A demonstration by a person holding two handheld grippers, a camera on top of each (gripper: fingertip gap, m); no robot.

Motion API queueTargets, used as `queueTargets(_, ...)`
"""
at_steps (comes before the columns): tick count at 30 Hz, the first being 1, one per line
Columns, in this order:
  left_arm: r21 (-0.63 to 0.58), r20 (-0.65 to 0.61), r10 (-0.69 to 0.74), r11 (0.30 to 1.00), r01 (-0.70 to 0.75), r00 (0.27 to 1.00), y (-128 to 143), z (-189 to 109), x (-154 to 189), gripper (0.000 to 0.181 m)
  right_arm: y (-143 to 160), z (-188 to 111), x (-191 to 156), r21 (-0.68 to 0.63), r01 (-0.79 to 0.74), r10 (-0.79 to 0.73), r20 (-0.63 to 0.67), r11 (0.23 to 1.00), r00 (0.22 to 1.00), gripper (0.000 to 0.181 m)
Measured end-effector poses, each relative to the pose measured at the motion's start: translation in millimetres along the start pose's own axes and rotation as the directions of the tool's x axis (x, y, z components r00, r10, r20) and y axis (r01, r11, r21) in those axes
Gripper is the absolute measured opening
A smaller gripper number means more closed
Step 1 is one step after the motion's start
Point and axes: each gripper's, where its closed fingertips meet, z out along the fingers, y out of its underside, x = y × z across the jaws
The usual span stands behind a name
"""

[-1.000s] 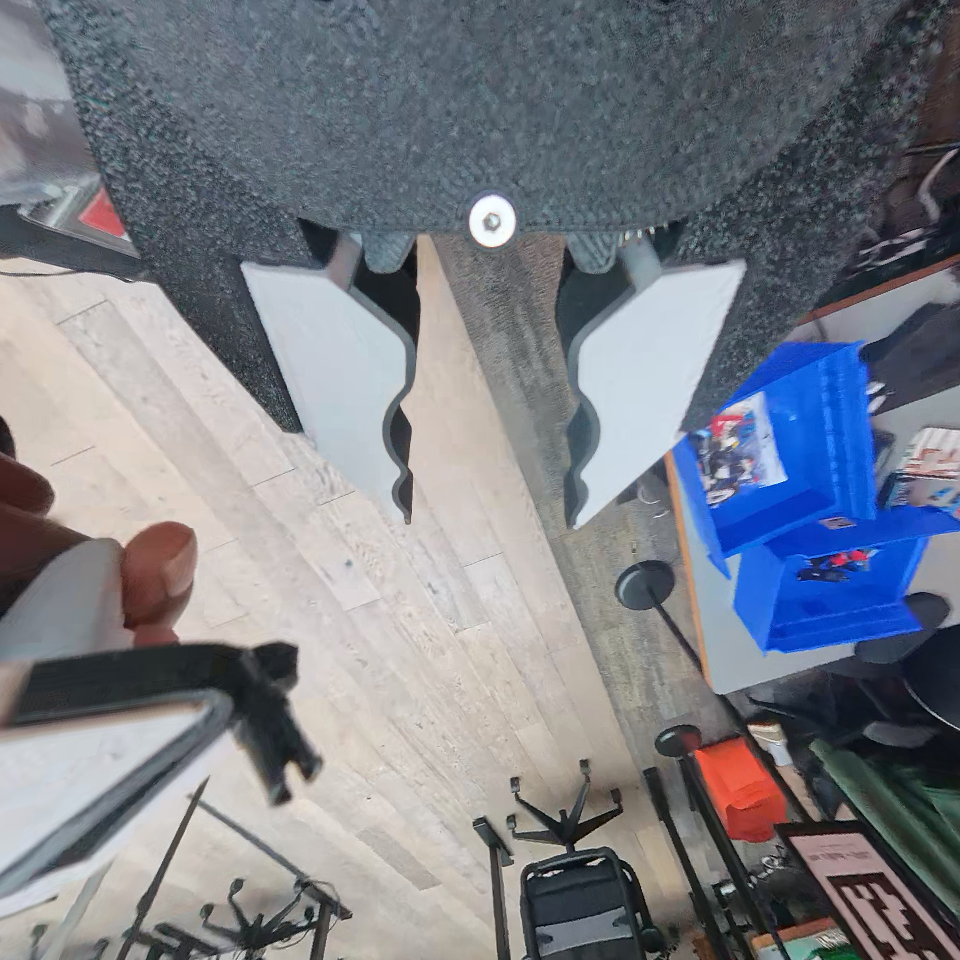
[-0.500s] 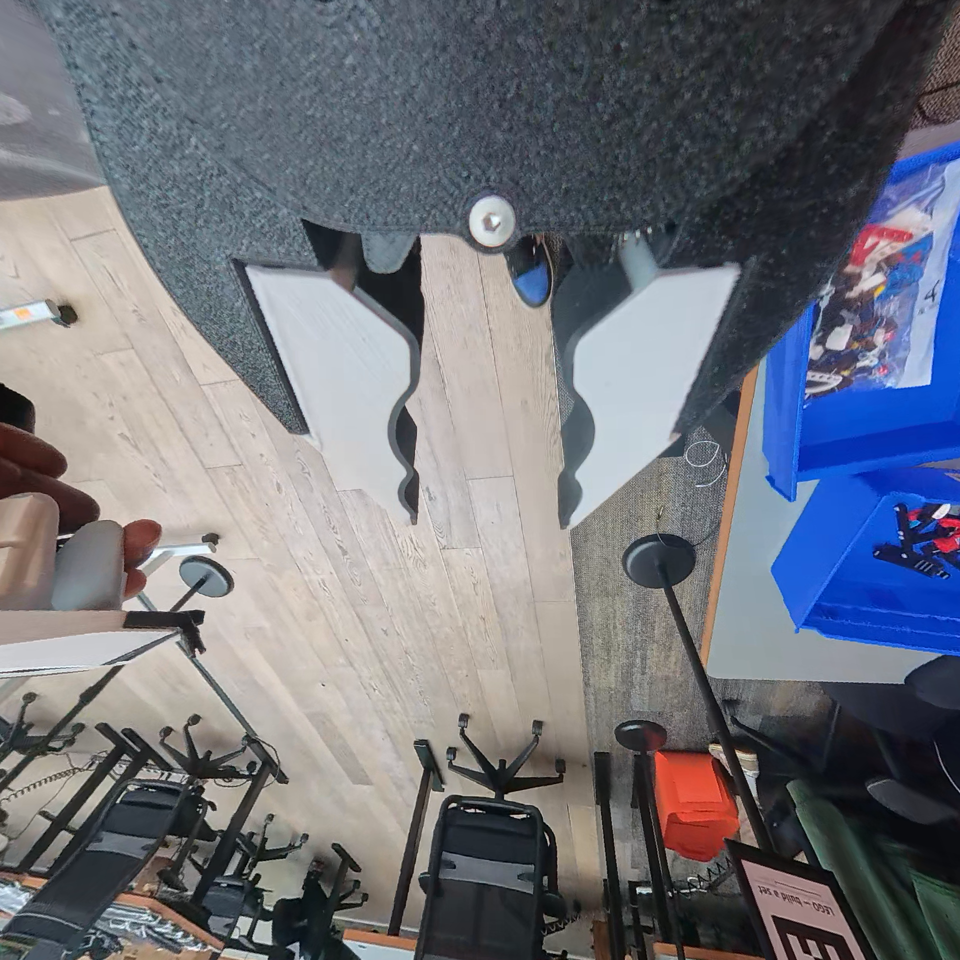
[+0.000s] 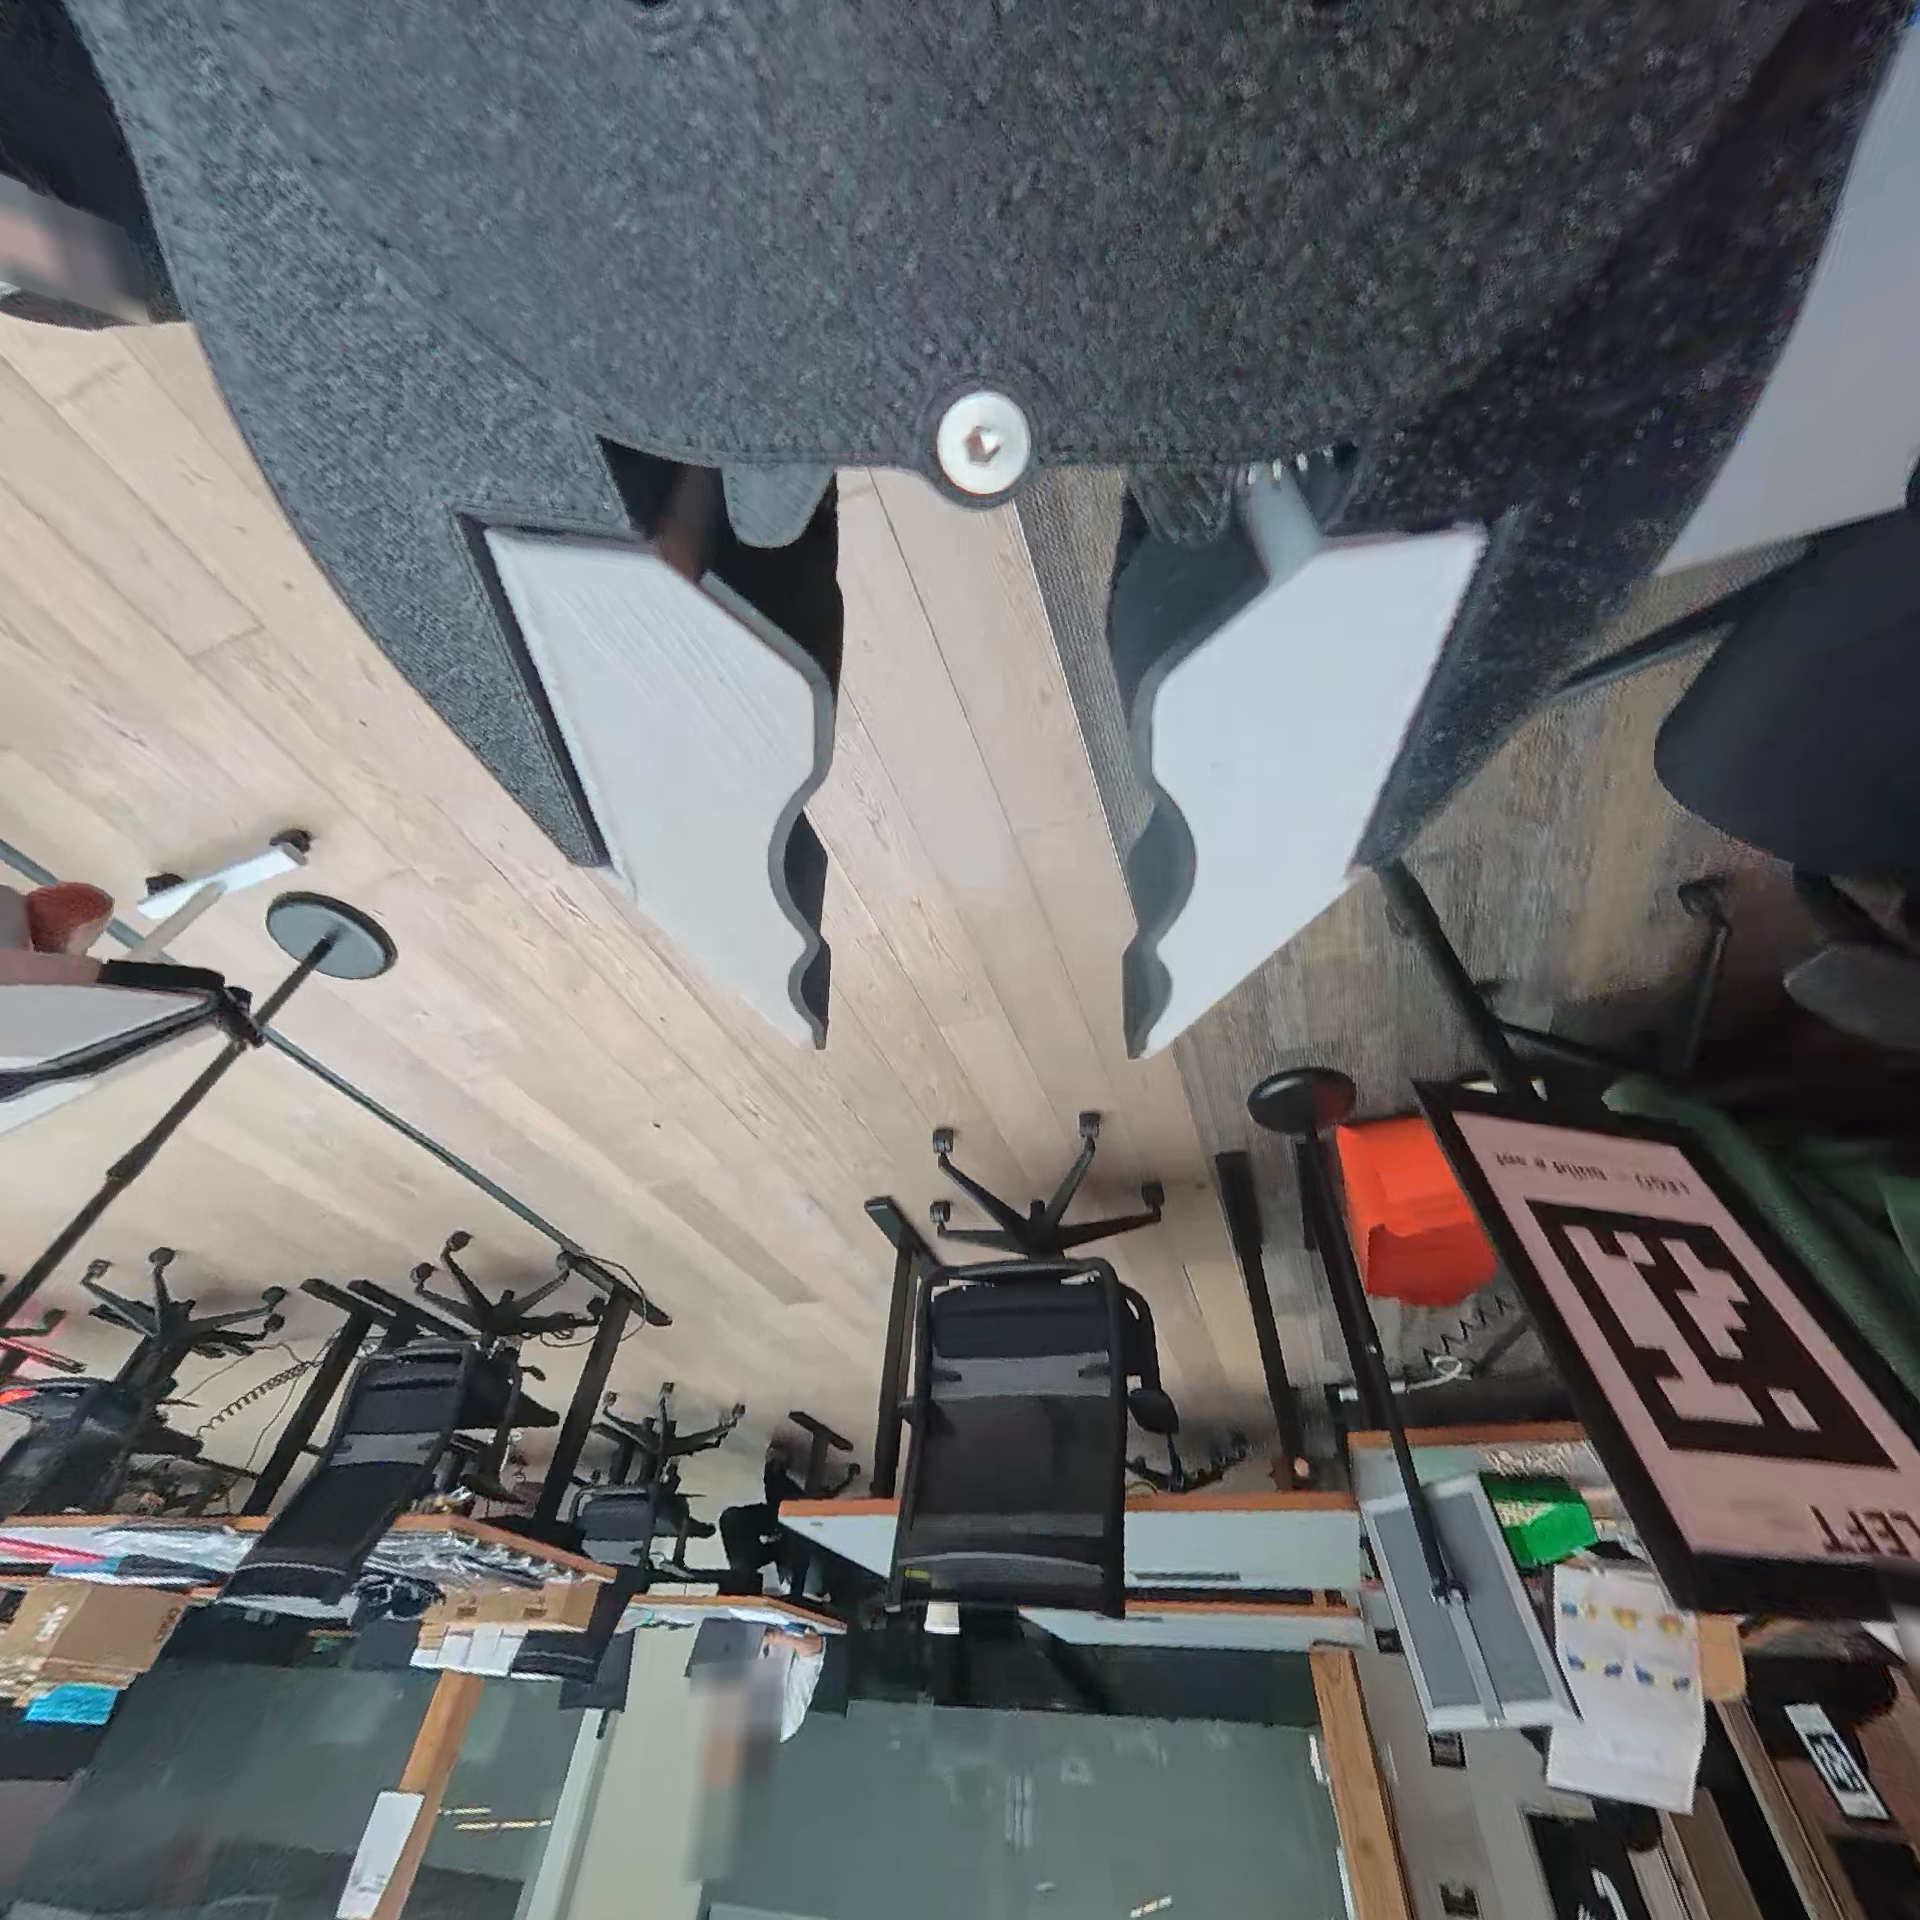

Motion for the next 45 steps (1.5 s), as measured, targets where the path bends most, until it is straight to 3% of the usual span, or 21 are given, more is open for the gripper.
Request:
queueTargets(3,0.03,0.042,0.004,1.0,-0.005,0.999,-24.0,47.2,-43.2,0.056,-29.6,43.2,48.7,0.007,0.031,-0.031,0.01,0.999,0.999,0.004)
queueTargets(9,-0.024,0.259,-0.031,0.999,0.038,0.965,-0.5,107.3,-140.0,0.056,-71.9,152.1,130.0,-0.009,0.14,-0.136,0.174,0.99,0.975,0.004)
queueTargets(14,-0.041,0.561,-0.072,0.993,0.115,0.825,10.4,116.5,-236.3,0.057,-115.0,257.0,162.9,0.011,0.29,-0.266,0.436,0.957,0.86,0.004)
queueTargets(17,0.019,0.707,-0.101,0.992,0.124,0.7,-16.4,98.4,-276.1,0.059,-154.1,313.7,151.4,0.055,0.326,-0.29,0.611,0.944,0.737,0.004)
queueTargets(21,0.021,0.84,-0.089,0.991,0.132,0.535,-29.8,59.0,-312.0,0.059,-193.8,389.2,105.5,0.124,0.389,-0.342,0.752,0.913,0.563,0.004)
queueTargets(24,0.072,0.906,-0.133,0.984,0.164,0.401,-20.7,22.9,-333.0,0.063,-211.2,440.0,55.0,0.17,0.401,-0.359,0.811,0.9,0.462,0.004)
queueTargets(32,0.224,0.967,-0.24,0.96,0.165,0.084,24.6,-79.4,-407.8,0.06,-232.5,561.2,-100.5,0.28,0.413,-0.415,0.863,0.867,0.287,0.004)
queueTargets(35,0.248,0.969,-0.248,0.96,0.13,-0.018,16.0,-128.6,-429.5,0.061,-235.1,589.3,-161.6,0.312,0.421,-0.426,0.88,0.852,0.21,0.004)
queueTargets(40,0.284,0.928,-0.259,0.957,0.059,-0.269,-2.6,-211.3,-406.4,0.062,-222.0,613.4,-266.2,0.331,0.424,-0.38,0.924,0.843,0.034,0.004)
queueTargets(45,0.336,0.765,-0.291,0.941,-0.03,-0.574,-11.7,-263.1,-328.6,0.061,-182.5,623.3,-353.7,0.403,0.442,-0.337,0.915,0.802,-0.222,0.004)
